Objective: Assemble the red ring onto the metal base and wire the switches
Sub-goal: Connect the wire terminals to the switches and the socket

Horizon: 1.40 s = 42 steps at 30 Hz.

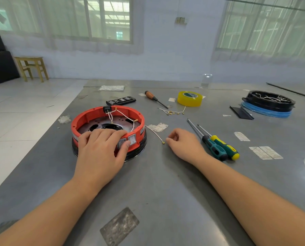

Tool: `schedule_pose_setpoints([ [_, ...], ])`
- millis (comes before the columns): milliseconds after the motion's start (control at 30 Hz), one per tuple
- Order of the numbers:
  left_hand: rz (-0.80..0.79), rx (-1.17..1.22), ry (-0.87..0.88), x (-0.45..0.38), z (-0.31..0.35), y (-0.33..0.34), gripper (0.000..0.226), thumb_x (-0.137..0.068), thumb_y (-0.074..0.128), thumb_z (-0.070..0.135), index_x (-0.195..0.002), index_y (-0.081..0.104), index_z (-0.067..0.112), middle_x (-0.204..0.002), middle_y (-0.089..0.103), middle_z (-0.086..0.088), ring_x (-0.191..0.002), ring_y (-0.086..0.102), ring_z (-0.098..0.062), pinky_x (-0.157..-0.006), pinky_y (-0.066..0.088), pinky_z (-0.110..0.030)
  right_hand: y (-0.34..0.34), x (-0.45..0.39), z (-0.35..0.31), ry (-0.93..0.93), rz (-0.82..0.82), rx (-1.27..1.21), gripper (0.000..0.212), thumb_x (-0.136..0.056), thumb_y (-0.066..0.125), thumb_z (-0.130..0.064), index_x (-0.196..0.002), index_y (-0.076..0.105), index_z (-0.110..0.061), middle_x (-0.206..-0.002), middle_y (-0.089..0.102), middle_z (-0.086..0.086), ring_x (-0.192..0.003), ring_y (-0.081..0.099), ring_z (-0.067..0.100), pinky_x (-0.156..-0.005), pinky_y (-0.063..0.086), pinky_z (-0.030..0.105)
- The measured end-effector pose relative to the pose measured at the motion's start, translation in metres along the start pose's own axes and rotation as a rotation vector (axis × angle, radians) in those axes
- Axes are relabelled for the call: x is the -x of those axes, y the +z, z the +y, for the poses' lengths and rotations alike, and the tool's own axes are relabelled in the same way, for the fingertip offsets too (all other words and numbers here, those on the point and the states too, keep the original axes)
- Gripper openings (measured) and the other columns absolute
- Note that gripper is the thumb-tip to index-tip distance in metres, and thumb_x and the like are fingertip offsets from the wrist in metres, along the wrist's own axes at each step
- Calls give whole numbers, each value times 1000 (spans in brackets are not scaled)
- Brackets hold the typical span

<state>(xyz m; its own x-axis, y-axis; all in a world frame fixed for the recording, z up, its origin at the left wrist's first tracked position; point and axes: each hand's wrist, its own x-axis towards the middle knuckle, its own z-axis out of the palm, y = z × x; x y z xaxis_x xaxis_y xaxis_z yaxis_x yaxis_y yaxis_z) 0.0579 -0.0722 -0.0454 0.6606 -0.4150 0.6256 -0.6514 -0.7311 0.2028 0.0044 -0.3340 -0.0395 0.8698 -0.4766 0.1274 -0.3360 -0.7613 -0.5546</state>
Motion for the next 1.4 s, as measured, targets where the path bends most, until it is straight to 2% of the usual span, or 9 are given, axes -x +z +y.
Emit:
schedule_pose_setpoints([
  [100,8,-15,18,0,2,2,42,-98,49,49,-123,73,26,-121,72,3,-121,60,-27,-102,33,-47,3,-5,-20,61,-56,121,29,-92,59,-47,-92,64,-18,-91,65,-2,-91,61,21,-69,46,32],
  [300,45,-39,64,0,-2,2,39,-97,54,45,-124,73,24,-121,71,1,-121,60,-27,-103,33,-45,20,-2,-45,38,-43,480,34,-98,49,-17,-130,57,-7,-125,54,15,-117,59,38,-79,43,39],
  [500,55,-31,88,-1,2,1,41,-97,54,44,-126,72,21,-126,69,0,-125,57,-30,-105,33,-47,20,2,-36,27,0,482,33,-98,48,-7,-131,51,-1,-129,52,17,-116,59,36,-84,46,37],
  [633,57,-9,128,0,7,-1,42,-97,57,41,-132,70,21,-134,64,-2,-134,50,-32,-108,33,-48,11,-3,-23,46,69,112,15,-106,45,-19,-113,53,-8,-110,61,12,-96,56,28,-74,38,34],
  [733,95,12,168,2,11,0,43,-97,59,40,-132,69,19,-132,66,-2,-132,52,-32,-107,34,-47,9,-2,-20,120,144,-542,13,-105,53,-24,-112,60,-16,-98,65,0,-86,60,16,-73,46,29],
  [867,114,37,169,2,13,-1,42,-99,54,41,-129,71,18,-130,68,0,-132,52,-30,-108,33,-45,10,9,-41,182,-21,-1395,14,-103,58,-9,-105,72,-10,-75,64,-2,-67,57,7,-61,50,19],
  [1100,255,344,-5,0,9,-6,30,-104,50,40,-110,74,23,-109,67,17,-128,48,-16,-110,16,-23,32,42,-68,-233,-193,-1080,12,-97,67,-7,-103,76,-11,-76,69,-4,-68,59,8,-64,48,20],
  [1233,290,454,-100,-3,5,-5,18,-99,61,35,-88,71,27,-95,57,30,-118,47,-1,-108,17,-27,35,48,-68,-285,-214,-1005,15,-96,69,-10,-110,76,-9,-83,73,-4,-73,63,7,-69,52,20],
  [1400,275,540,-236,-5,4,-6,16,-97,60,40,-84,67,34,-101,62,20,-120,50,0,-111,19,-31,31,48,-62,-219,-324,-1127,20,-101,61,-10,-116,71,-3,-97,75,8,-85,69,17,-80,55,29],
])
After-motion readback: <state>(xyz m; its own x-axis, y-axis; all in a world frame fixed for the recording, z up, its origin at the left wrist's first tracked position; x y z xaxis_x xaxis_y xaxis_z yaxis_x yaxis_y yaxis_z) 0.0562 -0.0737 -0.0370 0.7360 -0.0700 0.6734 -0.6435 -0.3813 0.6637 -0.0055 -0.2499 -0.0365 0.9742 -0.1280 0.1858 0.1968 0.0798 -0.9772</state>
